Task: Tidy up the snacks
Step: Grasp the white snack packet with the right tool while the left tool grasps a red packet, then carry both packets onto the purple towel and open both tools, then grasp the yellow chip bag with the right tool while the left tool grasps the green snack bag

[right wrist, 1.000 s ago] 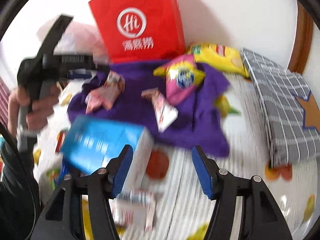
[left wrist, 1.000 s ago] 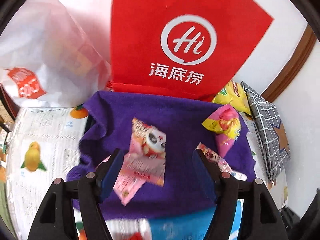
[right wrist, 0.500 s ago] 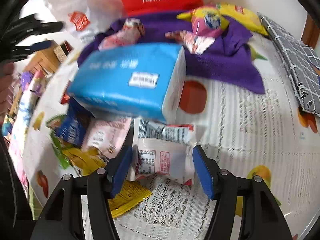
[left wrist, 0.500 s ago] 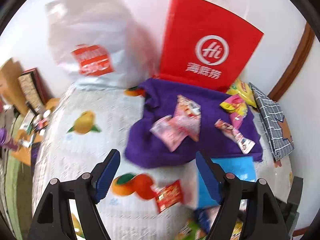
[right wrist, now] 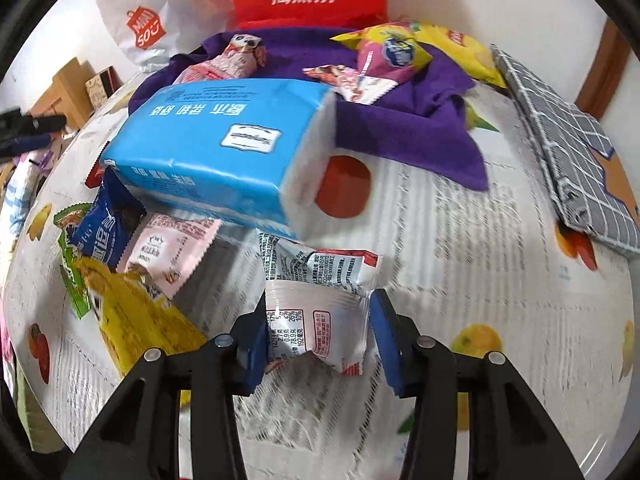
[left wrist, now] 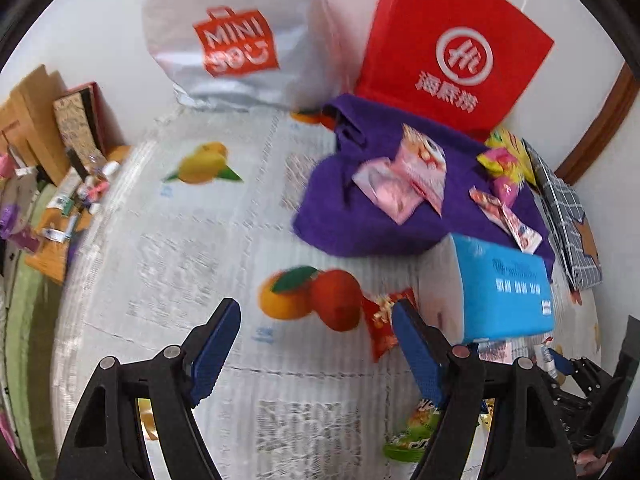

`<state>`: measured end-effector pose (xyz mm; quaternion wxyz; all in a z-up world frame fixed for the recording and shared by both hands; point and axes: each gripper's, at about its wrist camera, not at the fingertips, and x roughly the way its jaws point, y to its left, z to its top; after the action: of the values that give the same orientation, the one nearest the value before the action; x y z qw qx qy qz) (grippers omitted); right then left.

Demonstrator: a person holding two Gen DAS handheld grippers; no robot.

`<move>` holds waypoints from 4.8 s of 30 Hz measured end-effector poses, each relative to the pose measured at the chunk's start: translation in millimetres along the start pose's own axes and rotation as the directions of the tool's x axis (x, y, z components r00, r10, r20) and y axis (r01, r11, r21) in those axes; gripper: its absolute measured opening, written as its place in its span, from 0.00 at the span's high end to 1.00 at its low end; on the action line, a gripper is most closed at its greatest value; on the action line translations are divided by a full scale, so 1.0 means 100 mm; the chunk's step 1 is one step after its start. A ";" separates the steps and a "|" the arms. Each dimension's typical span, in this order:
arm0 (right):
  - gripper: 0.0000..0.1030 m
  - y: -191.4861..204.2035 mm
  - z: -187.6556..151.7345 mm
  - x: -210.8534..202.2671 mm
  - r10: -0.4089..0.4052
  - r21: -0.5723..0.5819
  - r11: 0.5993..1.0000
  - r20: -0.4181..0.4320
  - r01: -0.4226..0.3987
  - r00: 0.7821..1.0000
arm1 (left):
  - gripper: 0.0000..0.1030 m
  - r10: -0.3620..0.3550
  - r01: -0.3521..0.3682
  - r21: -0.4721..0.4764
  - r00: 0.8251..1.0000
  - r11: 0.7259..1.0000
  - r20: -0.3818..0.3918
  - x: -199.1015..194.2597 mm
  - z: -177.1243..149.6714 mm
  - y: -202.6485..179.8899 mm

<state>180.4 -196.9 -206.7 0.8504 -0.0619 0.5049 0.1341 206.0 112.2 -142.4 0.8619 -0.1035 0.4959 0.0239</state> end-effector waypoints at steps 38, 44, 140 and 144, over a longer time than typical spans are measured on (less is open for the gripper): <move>0.55 -0.29 -0.19 -0.73 -0.027 0.150 0.989 0.173 0.001 0.985 | 0.78 -0.115 0.114 0.030 0.993 0.993 0.034 -0.24 -0.42 -0.11; 0.55 -0.22 -0.08 -0.91 -0.026 0.148 0.989 0.219 -0.007 0.975 | 0.78 -0.122 0.118 0.047 0.989 0.992 0.089 -0.55 -0.36 -0.20; 0.53 0.92 -0.20 -0.28 0.147 -0.137 0.981 0.087 -0.135 0.985 | 0.28 -0.121 0.121 0.022 0.993 0.992 -0.011 -0.32 -0.23 -0.30; 0.63 0.82 -0.27 -0.32 0.123 -0.111 0.988 0.109 -0.111 0.986 | 0.26 -0.138 0.141 0.060 0.989 0.988 -0.052 -0.26 -0.50 -0.45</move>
<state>119.3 -130.8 -189.2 0.8645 -0.0686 0.4499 0.2133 157.4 59.9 -137.6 0.8522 -0.1109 0.5084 -0.0547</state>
